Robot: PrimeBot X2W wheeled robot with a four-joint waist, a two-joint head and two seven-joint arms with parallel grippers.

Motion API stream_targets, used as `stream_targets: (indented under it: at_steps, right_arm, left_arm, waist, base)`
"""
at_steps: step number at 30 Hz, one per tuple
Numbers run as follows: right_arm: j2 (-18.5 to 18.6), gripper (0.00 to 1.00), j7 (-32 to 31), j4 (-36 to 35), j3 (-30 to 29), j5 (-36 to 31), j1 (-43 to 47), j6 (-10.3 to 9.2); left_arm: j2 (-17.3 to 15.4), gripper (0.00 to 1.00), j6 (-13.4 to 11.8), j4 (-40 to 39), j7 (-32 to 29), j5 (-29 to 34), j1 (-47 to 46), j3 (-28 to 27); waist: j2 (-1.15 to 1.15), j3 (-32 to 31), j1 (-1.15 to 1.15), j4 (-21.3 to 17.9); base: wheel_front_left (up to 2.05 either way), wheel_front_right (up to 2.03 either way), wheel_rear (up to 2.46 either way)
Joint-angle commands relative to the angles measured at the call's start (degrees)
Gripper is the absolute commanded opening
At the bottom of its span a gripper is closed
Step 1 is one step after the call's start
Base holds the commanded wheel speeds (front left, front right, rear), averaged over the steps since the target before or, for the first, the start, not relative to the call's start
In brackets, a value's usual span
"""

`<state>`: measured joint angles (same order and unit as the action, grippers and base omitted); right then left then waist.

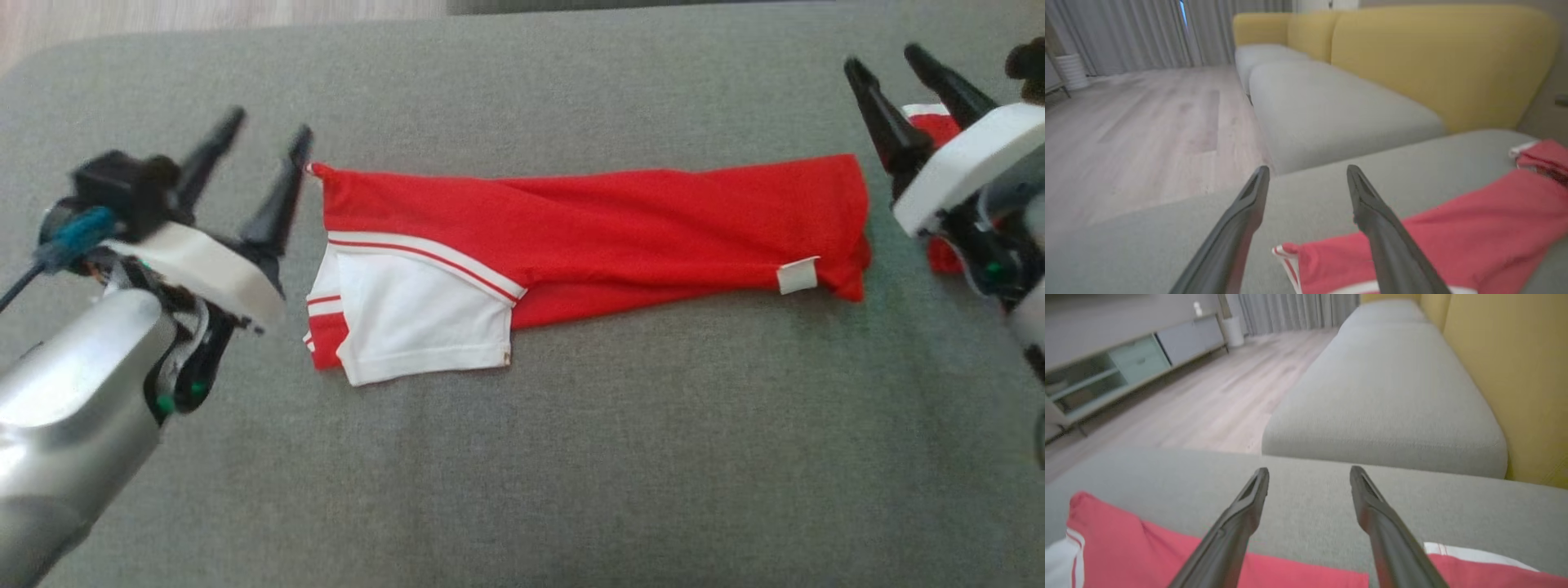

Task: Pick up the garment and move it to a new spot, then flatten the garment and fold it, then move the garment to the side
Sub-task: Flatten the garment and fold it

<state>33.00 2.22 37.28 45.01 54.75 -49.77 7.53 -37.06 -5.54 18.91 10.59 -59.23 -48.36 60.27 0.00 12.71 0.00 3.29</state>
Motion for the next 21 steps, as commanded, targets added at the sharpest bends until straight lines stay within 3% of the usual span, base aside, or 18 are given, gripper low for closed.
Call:
stream_targets:
  at_steps: [1, 5, 9, 12, 16, 21]
  right_arm:
    - [-0.5, 1.0, 2.7, -0.7, -1.4, -0.7, 0.8, -0.04]
    - [-4.9, 1.0, 10.3, 0.5, -5.4, -3.7, 3.3, -0.04]
    - [-9.5, 1.0, 12.6, 0.7, -11.2, -9.2, 6.9, -0.04]
    - [-13.4, 1.0, 12.7, -2.3, -20.2, -15.5, 10.9, -0.04]
    - [-19.8, 1.0, 12.8, -9.0, -31.3, -26.2, 19.5, -0.04]
    - [-27.1, 1.0, 12.8, -15.4, -37.5, -34.7, 27.6, -0.04]
  left_arm:
    - [-1.3, 1.0, -1.2, -0.4, 1.9, -0.7, 0.2, -4.2]
    - [0.9, 1.0, -4.8, -1.3, 4.3, -0.5, 4.2, -11.2]
    - [5.7, 1.0, -6.6, -6.0, 4.4, 6.1, 11.8, -24.5]
    - [11.0, 1.0, -5.5, -9.4, 4.4, 11.6, 19.3, -33.6]
    - [16.9, 1.0, -3.0, -10.1, 4.4, 19.8, 27.3, -40.3]
    - [23.8, 1.0, 0.3, -10.8, 4.4, 28.7, 34.3, -48.1]
  waist:
    - [0.0, -0.8, 0.0, -0.4]
    - [0.0, -2.0, 0.0, -0.8]
    - [0.0, -2.7, 0.0, -1.1]
    - [0.0, -3.0, 0.0, -1.2]
    - [0.0, -3.5, 0.0, -1.2]
    - [0.0, -3.5, 0.0, -1.5]
  base:
    - [0.0, 0.0, 0.0]
    - [0.0, 0.0, 0.0]
    - [0.0, 0.0, 0.0]
    - [0.0, 0.0, 0.0]
    - [0.0, 0.0, 0.0]
    - [0.0, 0.0, 0.0]
